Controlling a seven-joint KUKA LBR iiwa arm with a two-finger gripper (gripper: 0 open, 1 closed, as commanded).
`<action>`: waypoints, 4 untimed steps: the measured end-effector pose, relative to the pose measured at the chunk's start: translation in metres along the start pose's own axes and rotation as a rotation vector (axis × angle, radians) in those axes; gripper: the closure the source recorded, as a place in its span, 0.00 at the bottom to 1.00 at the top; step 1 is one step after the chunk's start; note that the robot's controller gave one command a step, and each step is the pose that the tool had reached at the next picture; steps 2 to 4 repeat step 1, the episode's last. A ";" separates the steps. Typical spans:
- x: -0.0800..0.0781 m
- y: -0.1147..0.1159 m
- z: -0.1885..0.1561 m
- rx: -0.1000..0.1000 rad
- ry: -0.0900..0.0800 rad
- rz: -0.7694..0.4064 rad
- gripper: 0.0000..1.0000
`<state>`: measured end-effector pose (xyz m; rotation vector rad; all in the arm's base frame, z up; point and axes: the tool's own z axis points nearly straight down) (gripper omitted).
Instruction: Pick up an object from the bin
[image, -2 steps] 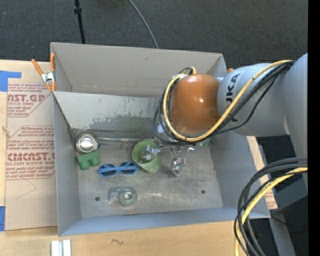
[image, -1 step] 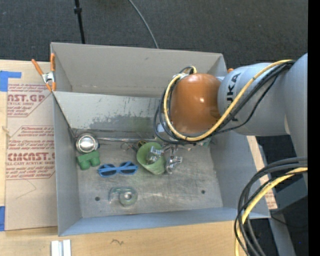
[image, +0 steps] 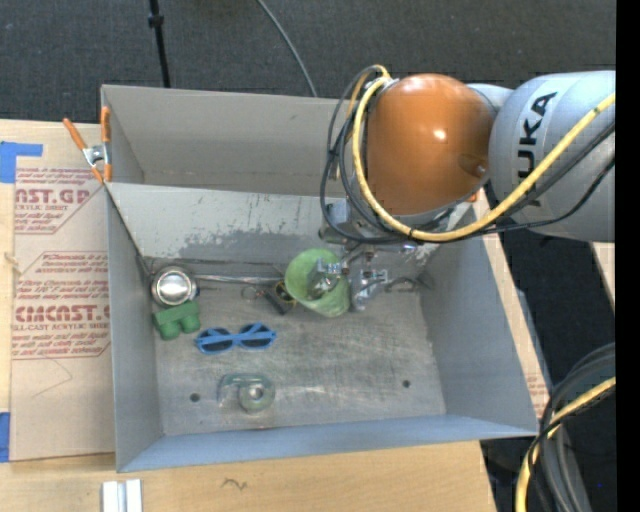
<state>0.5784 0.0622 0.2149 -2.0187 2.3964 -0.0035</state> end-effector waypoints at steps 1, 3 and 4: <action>0.027 -0.015 -0.011 -0.007 0.001 -0.298 1.00; 0.027 -0.015 -0.011 -0.007 0.001 -0.298 1.00; 0.027 -0.015 -0.011 -0.007 0.001 -0.298 1.00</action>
Offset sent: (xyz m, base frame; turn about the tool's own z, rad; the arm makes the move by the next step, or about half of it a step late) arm 0.0104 -0.0296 0.0117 -0.3005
